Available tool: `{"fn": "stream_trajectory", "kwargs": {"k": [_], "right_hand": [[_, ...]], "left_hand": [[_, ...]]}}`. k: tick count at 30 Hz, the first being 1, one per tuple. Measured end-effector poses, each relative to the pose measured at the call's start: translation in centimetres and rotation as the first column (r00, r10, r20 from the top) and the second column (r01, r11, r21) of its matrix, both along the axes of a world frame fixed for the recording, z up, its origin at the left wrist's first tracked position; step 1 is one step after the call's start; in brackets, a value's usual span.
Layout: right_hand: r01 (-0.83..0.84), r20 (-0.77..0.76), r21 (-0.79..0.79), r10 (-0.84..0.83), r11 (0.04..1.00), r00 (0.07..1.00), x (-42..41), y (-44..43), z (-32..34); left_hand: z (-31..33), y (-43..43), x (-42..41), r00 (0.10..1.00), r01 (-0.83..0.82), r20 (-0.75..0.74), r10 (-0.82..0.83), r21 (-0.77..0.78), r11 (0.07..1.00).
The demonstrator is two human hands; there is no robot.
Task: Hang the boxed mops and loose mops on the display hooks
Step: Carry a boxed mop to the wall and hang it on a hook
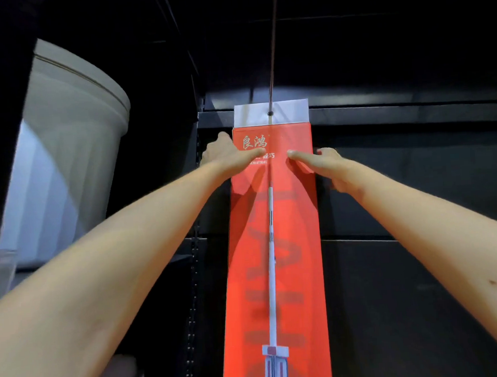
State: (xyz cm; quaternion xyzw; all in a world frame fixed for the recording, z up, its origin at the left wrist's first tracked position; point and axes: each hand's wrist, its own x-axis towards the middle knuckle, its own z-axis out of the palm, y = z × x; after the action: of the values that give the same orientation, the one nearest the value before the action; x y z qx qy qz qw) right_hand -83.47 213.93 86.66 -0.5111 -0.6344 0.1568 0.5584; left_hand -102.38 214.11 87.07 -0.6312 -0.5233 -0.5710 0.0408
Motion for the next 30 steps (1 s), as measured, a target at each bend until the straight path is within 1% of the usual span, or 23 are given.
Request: {"fn": "stream_trajectory", "kwargs": {"k": [2, 3, 5, 7, 8, 12, 15, 18, 21, 25, 27, 30], "right_hand": [[0.098, 0.087, 0.051, -0.102, 0.994, 0.991, 0.3, -1.2, -2.0], [0.147, 0.135, 0.082, -0.157, 0.986, 0.978, 0.5, -1.9, -3.0], [0.233, 0.257, 0.169, -0.271, 0.958, 0.928, 0.5, -3.8, -5.5], [0.278, 0.361, 0.230, -0.347, 0.933, 0.866, 0.5, -6.1, -8.6], [0.287, 0.401, 0.229, -0.359, 0.930, 0.842, 0.4, -7.4, -10.4], [0.305, 0.541, 0.221, -0.377, 0.926, 0.752, -0.2, -13.8, -19.4], [0.311, 0.627, 0.212, -0.373, 0.926, 0.684, -0.5, -19.4, -26.8], [0.338, 0.656, 0.152, -0.350, 0.929, 0.668, -1.0, -25.5, -34.4], [0.405, 0.669, 0.064, -0.340, 0.912, 0.660, -1.1, -32.6, -42.3], [0.514, 0.700, -0.098, -0.308, 0.852, 0.644, -1.1, -43.4, -52.0], [0.570, 0.705, -0.199, -0.287, 0.797, 0.649, -0.9, -49.0, -55.5], [0.632, 0.702, -0.284, -0.293, 0.721, 0.649, -0.3, -57.0, -59.4]], "left_hand": [[-1.6, -1.4, 0.2, 0.987, -0.104, -0.123, 0.101, -0.019, 0.994], [-2.8, -2.4, 0.3, 0.965, -0.170, -0.204, 0.166, -0.006, 0.985], [-5.6, -4.0, 0.3, 0.892, -0.269, -0.367, 0.263, 0.034, 0.963], [-8.9, -5.8, 0.2, 0.845, -0.303, -0.452, 0.286, 0.036, 0.952], [-10.7, -6.8, 0.2, 0.842, -0.303, -0.463, 0.277, 0.020, 0.953], [-19.2, -11.9, 0.2, 0.853, -0.260, -0.480, 0.203, -0.055, 0.964], [-26.6, -16.7, 0.7, 0.835, -0.188, -0.540, 0.105, -0.101, 0.977], [-34.1, -22.5, 0.8, 0.818, -0.106, -0.575, -0.003, -0.156, 0.982], [-41.9, -28.8, 0.4, 0.796, -0.040, -0.594, -0.118, -0.246, 0.969], [-51.4, -37.2, 0.3, 0.741, 0.050, -0.604, -0.294, -0.387, 0.921], [-54.7, -41.3, 0.4, 0.700, 0.083, -0.611, -0.369, -0.444, 0.892], [-58.3, -46.9, 1.1, 0.637, 0.159, -0.616, -0.463, -0.483, 0.861]]}}
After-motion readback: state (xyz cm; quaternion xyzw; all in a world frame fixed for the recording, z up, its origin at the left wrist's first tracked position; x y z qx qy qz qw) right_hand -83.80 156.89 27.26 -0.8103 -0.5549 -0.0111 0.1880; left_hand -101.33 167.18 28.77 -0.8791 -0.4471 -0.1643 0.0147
